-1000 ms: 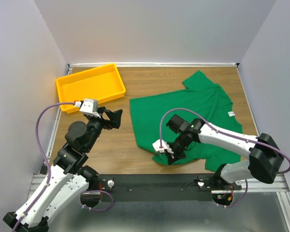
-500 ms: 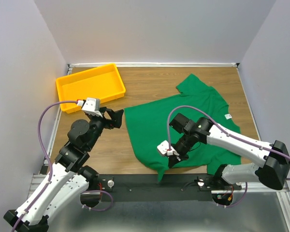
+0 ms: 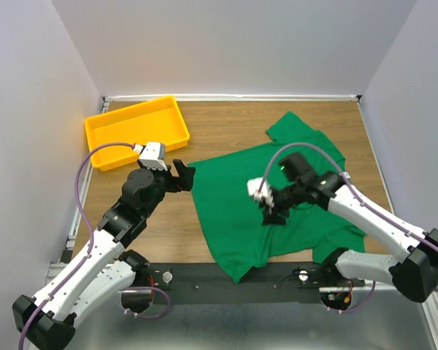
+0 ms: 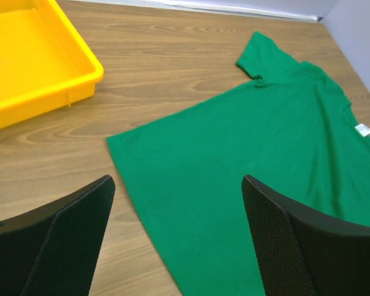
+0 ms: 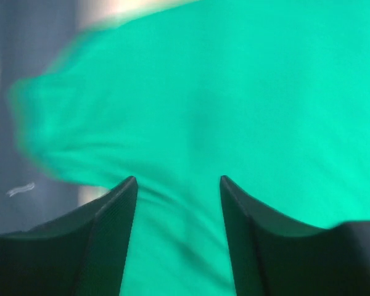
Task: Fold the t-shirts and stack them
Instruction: Flatten the tshirt out
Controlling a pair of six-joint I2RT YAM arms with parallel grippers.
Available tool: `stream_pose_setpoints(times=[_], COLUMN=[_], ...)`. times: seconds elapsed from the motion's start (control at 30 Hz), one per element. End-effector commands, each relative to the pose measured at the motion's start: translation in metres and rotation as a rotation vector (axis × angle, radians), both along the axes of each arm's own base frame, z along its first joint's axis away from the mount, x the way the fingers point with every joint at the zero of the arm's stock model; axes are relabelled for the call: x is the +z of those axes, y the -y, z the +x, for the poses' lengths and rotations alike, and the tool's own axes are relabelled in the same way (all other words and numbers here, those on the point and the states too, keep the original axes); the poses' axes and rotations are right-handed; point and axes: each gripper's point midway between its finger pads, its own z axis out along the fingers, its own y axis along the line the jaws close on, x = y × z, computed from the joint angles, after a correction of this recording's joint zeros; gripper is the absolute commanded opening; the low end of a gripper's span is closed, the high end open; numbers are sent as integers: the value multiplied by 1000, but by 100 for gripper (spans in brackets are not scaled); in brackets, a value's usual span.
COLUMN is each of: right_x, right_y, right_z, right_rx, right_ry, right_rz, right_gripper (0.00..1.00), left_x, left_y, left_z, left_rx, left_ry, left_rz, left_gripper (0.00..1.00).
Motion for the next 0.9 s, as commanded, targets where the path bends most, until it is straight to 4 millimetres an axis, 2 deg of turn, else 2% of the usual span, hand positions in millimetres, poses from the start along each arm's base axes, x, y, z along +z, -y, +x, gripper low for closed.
stream_pose_setpoints(times=[0.0,0.03,0.07,0.1,0.13,0.17,0.2,0.23,0.27,0.33,0.37,0.4,0.47,0.53,0.6,0.63,0.7,0.73,0.77,0.87], right_x=[33,34,35,30,7,13,7,6,-12,-24,-50,-43,-56,-60,-81,-77,-84,-95,-95,-105], right_y=[39,71,90,107,122,156,176,186,216,241,248,257,271,276,279,282,285,287,291,296], right_z=[117,158,178,196,213,241,255,267,289,312,319,339,363,376,383,393,399,401,405,406], right_rx=[-552,-709,-805,-930,-997,-1129,-1197,-1214,-1277,-1315,-1331,-1337,-1360,-1371,-1384,-1390,-1400,-1407,-1415,-1420], right_ry=[149,182,182,126,34,-11,-57,-99,-155,-171,-217,-172,-147,-138,-182,-166,-168,-182,-164,-157], right_rz=[84,101,110,124,106,145,153,184,188,189,150,150,112,106,87,94,80,66,56,27], right_gripper=[66,65,65,65,64,64,64,64,64,65,65,66,66,67,67,67,67,67,67,67], left_x=[-19,-20,-26,-48,-56,-69,-73,-78,-86,-93,-103,-103,-115,-123,-134,-137,-145,-147,-159,-161], left_y=[0,5,7,9,11,15,17,18,22,23,22,21,19,19,19,18,21,21,21,27], left_z=[-2,-2,-2,-2,-2,1,3,5,8,13,18,23,31,35,40,42,47,50,50,57], left_rx=[41,46,48,54,60,67,77,81,81,97,117,138,171,197,214,230,234,244,253,243], left_ry=[-65,-79,-97,-141,-163,-190,-205,-219,-240,-260,-281,-288,-322,-349,-384,-392,-418,-424,-458,-471], left_rz=[-101,-171,-200,-207,-227,-261,-275,-277,-268,-257,-228,-222,-177,-157,-130,-127,-98,-95,-63,-51], left_gripper=[92,92,92,92,91,91,91,91,90,91,91,91,91,90,91,91,91,90,90,89])
